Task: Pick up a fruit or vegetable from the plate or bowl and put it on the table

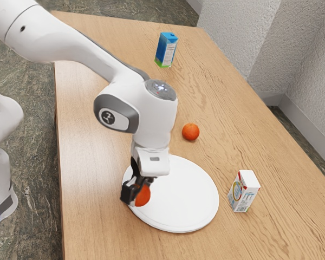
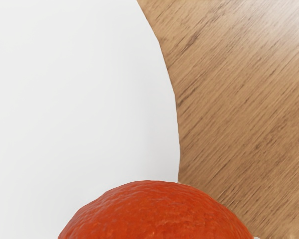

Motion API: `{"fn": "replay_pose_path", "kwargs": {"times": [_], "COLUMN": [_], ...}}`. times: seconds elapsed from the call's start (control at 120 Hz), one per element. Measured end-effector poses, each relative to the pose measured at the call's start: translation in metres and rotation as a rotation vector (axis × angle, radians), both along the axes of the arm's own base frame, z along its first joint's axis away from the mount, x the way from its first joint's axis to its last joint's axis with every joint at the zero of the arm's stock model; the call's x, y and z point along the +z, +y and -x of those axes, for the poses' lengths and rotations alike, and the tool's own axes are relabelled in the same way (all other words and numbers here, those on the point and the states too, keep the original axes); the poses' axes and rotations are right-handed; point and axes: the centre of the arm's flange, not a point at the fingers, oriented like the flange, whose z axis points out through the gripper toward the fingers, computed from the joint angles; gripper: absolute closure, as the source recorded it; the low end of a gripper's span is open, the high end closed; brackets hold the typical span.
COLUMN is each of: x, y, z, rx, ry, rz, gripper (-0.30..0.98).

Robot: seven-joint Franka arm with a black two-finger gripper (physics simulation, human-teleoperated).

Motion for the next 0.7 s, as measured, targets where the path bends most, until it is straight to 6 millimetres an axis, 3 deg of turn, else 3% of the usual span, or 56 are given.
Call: {"fn": "replay_pose_path", "kwargs": {"times": [0.175, 0.4, 0.533, 0.7], "x": [0.001, 0.005, 0.004, 0.006], "y": [-0.028, -0.039, -0.045, -0.047], "z": [0.032, 0.045, 0.049, 0.051], "rx": [-0.092, -0.130, -0.153, -0.167], "ry": [-0.006, -0.020, -0.019, -0.019], "rz": [-0.003, -0.002, -0.002, 0.004], "gripper": [0.35, 0.35, 0.15, 0.04]}}
